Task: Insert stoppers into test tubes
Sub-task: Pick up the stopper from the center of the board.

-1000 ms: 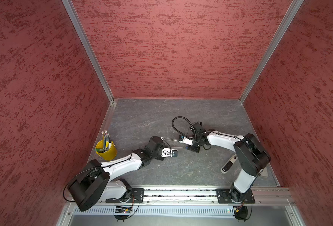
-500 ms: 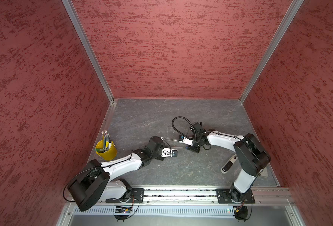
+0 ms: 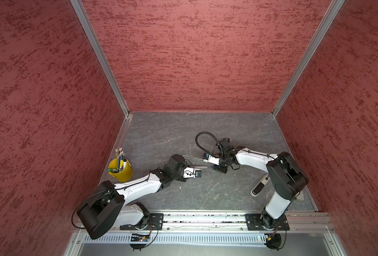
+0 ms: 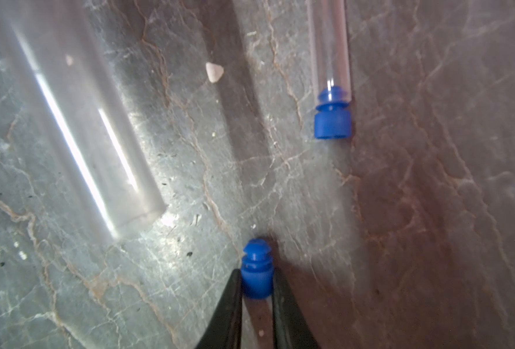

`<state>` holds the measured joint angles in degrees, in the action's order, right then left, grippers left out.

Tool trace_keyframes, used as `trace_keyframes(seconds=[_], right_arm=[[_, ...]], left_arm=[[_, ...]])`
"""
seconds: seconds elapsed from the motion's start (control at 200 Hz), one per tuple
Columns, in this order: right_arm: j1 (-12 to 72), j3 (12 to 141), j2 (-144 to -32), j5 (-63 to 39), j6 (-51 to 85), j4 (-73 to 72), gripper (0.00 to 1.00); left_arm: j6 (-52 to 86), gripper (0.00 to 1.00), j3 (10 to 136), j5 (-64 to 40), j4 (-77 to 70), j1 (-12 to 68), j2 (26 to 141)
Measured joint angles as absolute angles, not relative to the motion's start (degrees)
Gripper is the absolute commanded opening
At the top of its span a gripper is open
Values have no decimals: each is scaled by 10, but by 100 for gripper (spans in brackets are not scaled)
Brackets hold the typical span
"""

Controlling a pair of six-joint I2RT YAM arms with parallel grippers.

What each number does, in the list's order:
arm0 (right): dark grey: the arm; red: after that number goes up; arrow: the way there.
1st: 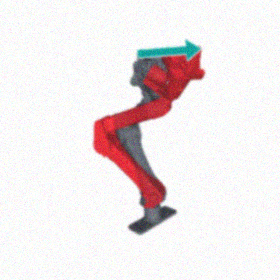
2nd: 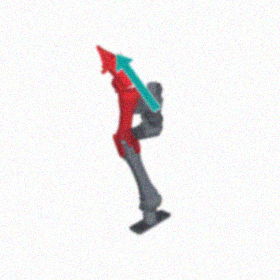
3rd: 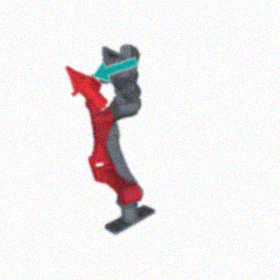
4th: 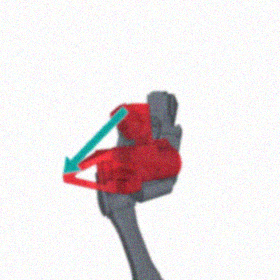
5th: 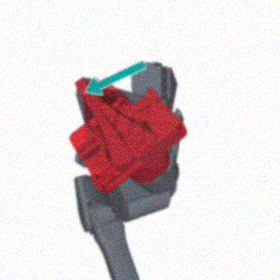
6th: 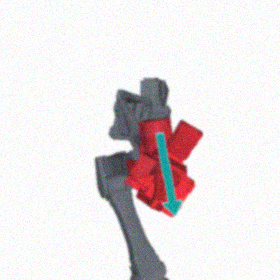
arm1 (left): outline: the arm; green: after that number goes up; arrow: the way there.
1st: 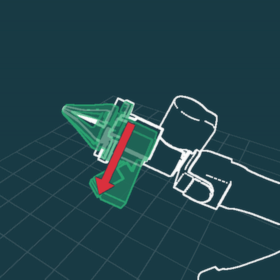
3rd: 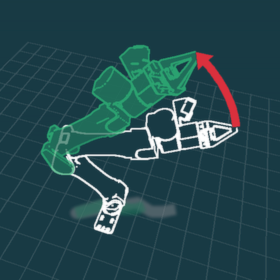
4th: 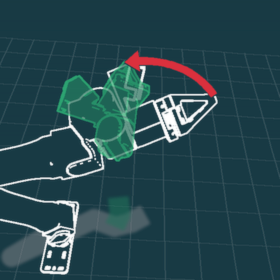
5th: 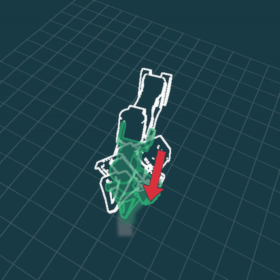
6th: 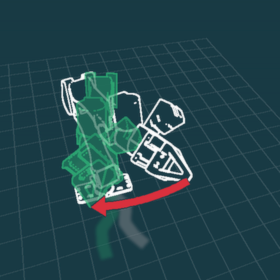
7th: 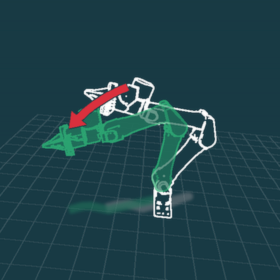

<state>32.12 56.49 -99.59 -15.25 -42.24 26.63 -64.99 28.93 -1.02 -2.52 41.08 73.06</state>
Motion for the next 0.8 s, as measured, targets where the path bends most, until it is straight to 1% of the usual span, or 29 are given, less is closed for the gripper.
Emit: trace_keyframes(seconds=[0.346, 0.801], right_arm=[[317, 551, -957, -156, -422, 269, 19], [317, 538, -905, -210, -413, 264, 19]], left_arm=[[-650, 17, 289, -10, -27, 411, 731], [-650, 17, 288, -11, -31, 411, 731]])
